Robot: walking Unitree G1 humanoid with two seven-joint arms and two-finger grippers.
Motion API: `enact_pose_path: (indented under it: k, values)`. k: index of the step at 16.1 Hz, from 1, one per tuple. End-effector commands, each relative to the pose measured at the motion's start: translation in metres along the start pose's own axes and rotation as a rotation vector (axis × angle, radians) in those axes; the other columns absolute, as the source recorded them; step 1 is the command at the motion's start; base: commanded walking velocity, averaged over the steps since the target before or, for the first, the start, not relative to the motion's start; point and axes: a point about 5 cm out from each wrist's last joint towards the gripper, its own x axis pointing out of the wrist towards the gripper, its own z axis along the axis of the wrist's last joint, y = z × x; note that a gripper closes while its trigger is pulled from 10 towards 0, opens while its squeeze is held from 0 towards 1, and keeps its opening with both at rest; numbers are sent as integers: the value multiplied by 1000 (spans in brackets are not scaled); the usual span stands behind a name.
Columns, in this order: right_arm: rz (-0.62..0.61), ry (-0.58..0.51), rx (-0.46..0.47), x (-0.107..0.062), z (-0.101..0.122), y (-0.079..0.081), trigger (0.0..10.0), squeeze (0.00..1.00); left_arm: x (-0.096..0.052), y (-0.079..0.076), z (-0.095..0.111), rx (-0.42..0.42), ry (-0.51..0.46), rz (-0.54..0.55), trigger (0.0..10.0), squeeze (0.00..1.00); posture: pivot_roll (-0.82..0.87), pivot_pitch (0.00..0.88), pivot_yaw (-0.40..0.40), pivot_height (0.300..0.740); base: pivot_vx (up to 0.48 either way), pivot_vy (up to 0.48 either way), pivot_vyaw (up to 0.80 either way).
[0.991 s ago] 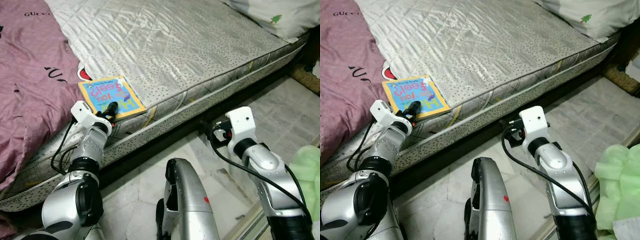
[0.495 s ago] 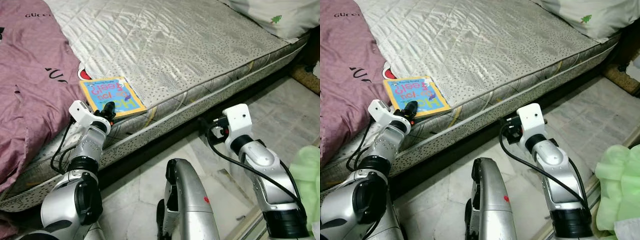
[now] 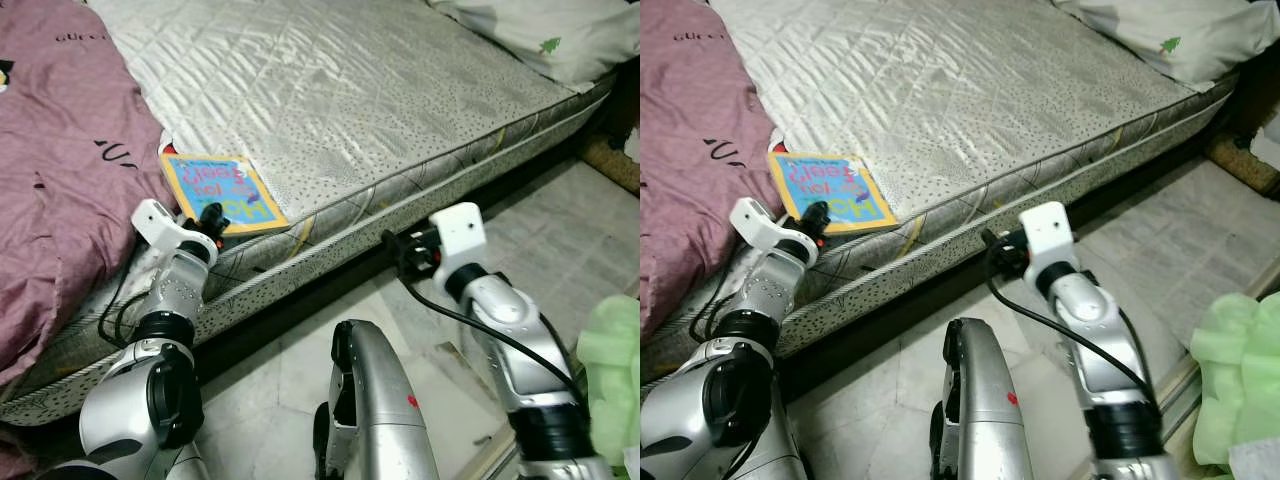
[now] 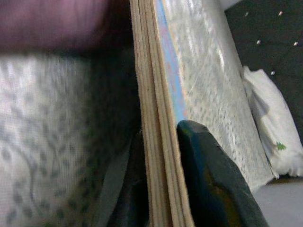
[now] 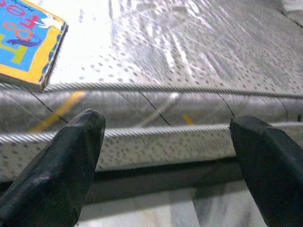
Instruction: Clean up the room
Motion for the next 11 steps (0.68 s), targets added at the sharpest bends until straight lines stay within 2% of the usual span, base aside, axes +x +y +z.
enact_pose_path:
  k: [1, 2, 4, 6, 8, 10, 11]
  values:
    - [-6, 0, 0, 4, -1, 1, 10000, 0, -2, 3, 7, 56, -35, 16, 0, 0, -187, 0, -106, 480, 0, 0, 0]
    - [-3, -5, 8, 7, 0, 3, 10000, 0, -3, 2, 9, 81, -52, 16, 0, 0, -175, 0, -101, 480, 0, 0, 0]
    - [17, -21, 47, 18, 0, 12, 10000, 0, -8, -10, 15, 257, -134, -16, 0, 0, -118, 0, -94, 480, 0, 0, 0]
    - [51, -36, 83, 29, 2, 22, 10000, 0, -16, -22, 22, 370, -205, -39, 0, 0, -57, 0, -84, 480, 0, 0, 0]
    - [75, -74, 143, 44, 10, 35, 10000, 0, -34, -33, 27, 526, -275, -70, 0, 0, -28, 0, -73, 480, 0, 0, 0]
    - [97, -98, 198, 56, 15, 48, 10000, 0, -57, -31, 25, 619, -303, -71, 0, 0, 15, 0, -48, 480, 0, 0, 0]
    - [72, -108, 184, 59, 17, 51, 10000, 0, -69, -28, 23, 656, -309, -58, 0, 0, 23, 0, -37, 480, 0, 0, 0]
